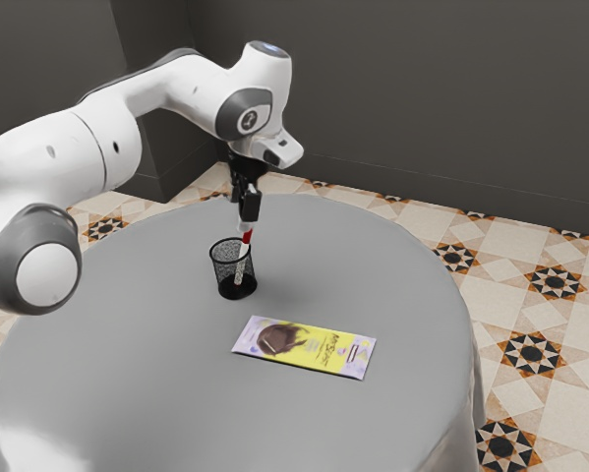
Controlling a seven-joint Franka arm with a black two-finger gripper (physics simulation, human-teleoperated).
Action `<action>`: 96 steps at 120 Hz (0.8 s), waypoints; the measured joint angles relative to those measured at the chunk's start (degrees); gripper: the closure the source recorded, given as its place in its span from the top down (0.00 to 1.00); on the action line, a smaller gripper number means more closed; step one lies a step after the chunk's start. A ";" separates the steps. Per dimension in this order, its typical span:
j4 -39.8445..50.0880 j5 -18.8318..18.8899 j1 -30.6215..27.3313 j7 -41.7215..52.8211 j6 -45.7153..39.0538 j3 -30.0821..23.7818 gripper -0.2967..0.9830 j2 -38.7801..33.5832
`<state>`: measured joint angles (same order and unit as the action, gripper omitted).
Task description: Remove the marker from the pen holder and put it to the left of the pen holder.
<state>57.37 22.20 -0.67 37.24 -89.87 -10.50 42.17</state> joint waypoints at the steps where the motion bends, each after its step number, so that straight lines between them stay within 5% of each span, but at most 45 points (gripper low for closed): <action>1: -0.38 0.00 -0.04 0.34 -0.01 -0.01 0.77 0.43; 36: -5.87 -0.10 -1.77 9.72 -0.43 -0.48 0.77 9.48; 76: -6.95 -0.09 -1.84 16.05 -1.73 -1.77 0.76 11.02; 96: -7.23 -0.07 -1.99 18.11 -1.89 -1.82 0.49 10.75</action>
<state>50.14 22.13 -2.66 55.35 -91.76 -12.31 52.92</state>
